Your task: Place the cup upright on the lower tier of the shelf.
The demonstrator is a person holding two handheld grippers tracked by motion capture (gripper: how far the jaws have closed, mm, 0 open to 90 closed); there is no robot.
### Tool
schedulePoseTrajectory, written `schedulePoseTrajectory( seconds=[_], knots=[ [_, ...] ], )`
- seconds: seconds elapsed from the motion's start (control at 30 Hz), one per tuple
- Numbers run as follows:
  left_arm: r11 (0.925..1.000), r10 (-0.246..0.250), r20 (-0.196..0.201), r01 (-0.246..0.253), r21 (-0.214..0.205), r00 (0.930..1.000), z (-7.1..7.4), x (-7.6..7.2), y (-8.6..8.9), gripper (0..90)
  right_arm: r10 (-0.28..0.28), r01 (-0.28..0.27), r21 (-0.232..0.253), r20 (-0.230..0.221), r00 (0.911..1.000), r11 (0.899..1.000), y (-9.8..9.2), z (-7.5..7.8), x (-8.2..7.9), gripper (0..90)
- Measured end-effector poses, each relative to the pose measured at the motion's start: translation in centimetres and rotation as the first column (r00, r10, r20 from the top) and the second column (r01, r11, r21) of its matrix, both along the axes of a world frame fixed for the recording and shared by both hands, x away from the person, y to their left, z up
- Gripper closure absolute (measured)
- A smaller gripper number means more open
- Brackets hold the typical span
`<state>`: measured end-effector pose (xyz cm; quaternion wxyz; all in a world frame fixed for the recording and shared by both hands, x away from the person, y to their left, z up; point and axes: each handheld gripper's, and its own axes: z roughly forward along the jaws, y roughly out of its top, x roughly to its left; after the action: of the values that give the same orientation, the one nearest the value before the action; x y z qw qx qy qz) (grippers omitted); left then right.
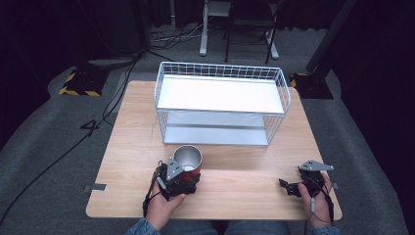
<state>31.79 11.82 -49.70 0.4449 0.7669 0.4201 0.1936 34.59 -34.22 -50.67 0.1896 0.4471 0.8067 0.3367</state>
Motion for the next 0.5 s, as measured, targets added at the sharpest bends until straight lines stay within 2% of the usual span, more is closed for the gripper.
schedulePoseTrajectory(
  seconds=[0.23, 0.5],
  knots=[
    [0.9999, 0.01, 0.025, -0.011, 0.009, 0.9996, -0.16, -0.09, -0.17, 14.9, 0.001, -0.001, 0.0, 0.0, 1.0, 1.0, 0.0, 0.0, 0.0, 0.4],
    [0.9997, 0.024, 0.013, -0.024, 0.011, 0.9996, 0.02, -0.21, -0.27, 15.7, 0.0, 0.0, -0.001, 0.0, 1.0, 1.0, 0.0, 0.0, 0.0, 0.4]
  ],
)
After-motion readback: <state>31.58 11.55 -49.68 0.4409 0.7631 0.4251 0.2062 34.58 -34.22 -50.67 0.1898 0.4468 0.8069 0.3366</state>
